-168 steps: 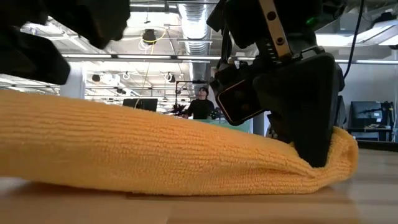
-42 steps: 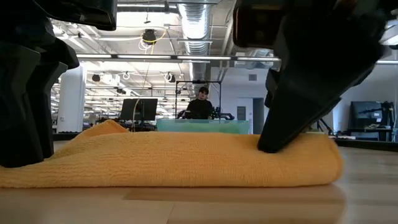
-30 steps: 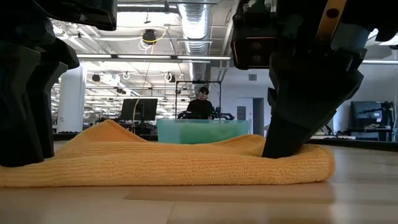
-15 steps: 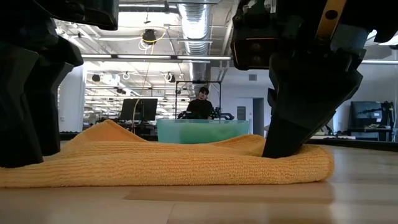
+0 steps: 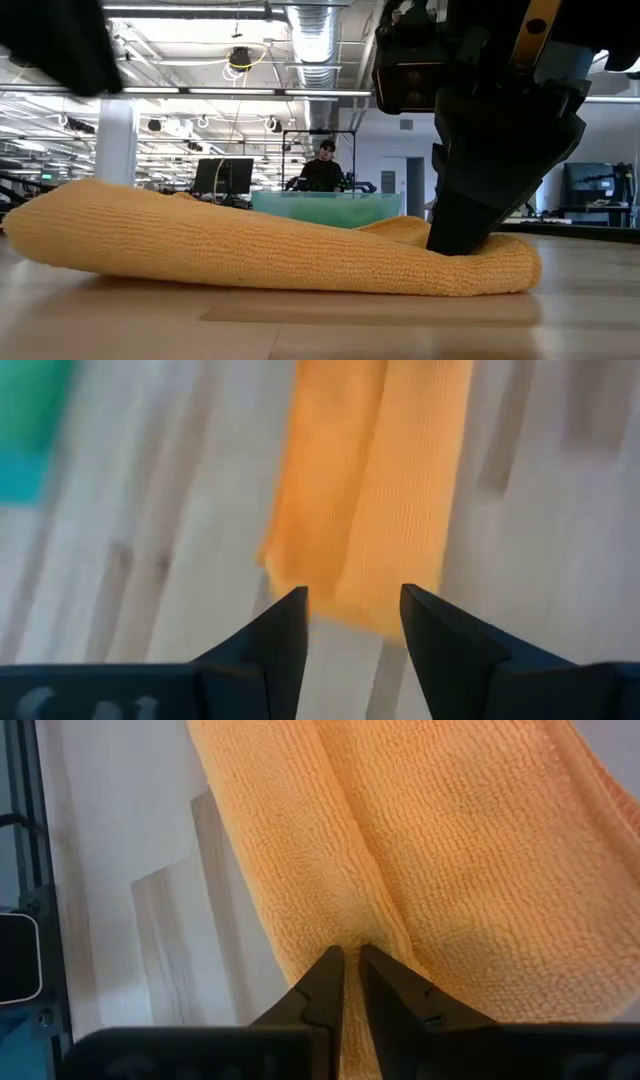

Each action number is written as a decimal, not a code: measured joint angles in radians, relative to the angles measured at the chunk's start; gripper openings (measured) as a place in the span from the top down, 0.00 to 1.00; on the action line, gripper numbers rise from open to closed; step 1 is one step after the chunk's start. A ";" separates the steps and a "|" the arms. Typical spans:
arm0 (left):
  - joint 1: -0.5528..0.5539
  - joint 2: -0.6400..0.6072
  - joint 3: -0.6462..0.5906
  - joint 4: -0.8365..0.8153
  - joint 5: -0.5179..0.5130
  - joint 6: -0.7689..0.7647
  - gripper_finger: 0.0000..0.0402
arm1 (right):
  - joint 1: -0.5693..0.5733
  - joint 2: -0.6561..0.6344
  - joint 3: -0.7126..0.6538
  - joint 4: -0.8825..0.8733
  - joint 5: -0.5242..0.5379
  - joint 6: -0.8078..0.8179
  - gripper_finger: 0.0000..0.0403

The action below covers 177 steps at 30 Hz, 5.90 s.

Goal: Roll microfiber towels into tight, uniform cylinder then place into a basket
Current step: Roll the orange towel

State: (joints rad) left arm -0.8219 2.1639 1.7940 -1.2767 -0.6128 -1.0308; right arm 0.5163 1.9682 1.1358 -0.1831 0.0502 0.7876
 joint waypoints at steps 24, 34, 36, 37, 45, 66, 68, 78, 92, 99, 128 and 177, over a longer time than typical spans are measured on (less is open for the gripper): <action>0.044 -0.003 -0.277 0.445 -0.183 -0.021 0.62 | -0.001 0.001 0.000 0.003 0.000 0.000 0.84; 0.049 -0.007 -0.376 0.472 -0.085 -0.175 0.62 | -0.001 0.002 0.000 0.007 0.000 0.025 0.84; 0.049 -0.009 -0.376 0.467 -0.072 -0.164 0.62 | -0.001 0.002 0.000 0.007 0.000 0.025 0.84; 0.047 -0.014 -0.372 0.462 -0.073 -0.153 0.62 | -0.001 0.002 0.000 0.007 0.000 0.025 0.84; -0.015 -0.068 -0.290 0.428 -0.287 -0.040 0.62 | -0.002 0.002 0.000 0.002 0.000 0.051 0.84; 0.073 0.002 -0.313 0.625 -0.237 0.161 0.64 | 0.000 0.002 0.000 0.002 0.000 0.043 0.84; 0.073 0.015 -0.313 0.617 -0.234 0.156 0.66 | 0.000 0.002 0.000 0.002 0.000 0.043 0.84; 0.072 0.076 -0.310 0.600 -0.227 0.116 0.83 | 0.000 0.002 0.000 0.003 0.001 0.043 0.84; 0.083 0.075 -0.309 0.558 -0.152 0.009 0.96 | 0.002 0.002 0.000 0.003 0.011 0.043 0.81; 0.083 0.076 -0.310 0.558 -0.146 0.000 0.96 | 0.000 -0.001 0.001 0.004 -0.009 -0.021 0.64; 0.084 0.077 -0.312 0.558 -0.147 0.000 0.96 | 0.405 -0.115 -0.001 -0.024 0.759 -0.562 0.56; 0.106 0.035 -0.282 0.454 -0.071 0.174 0.71 | 0.029 0.070 0.046 -0.116 0.158 -0.309 0.88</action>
State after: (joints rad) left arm -0.7162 2.1994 1.5122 -0.8232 -0.6835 -0.8570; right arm 0.5450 2.0384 1.1816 -0.2993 0.2084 0.4788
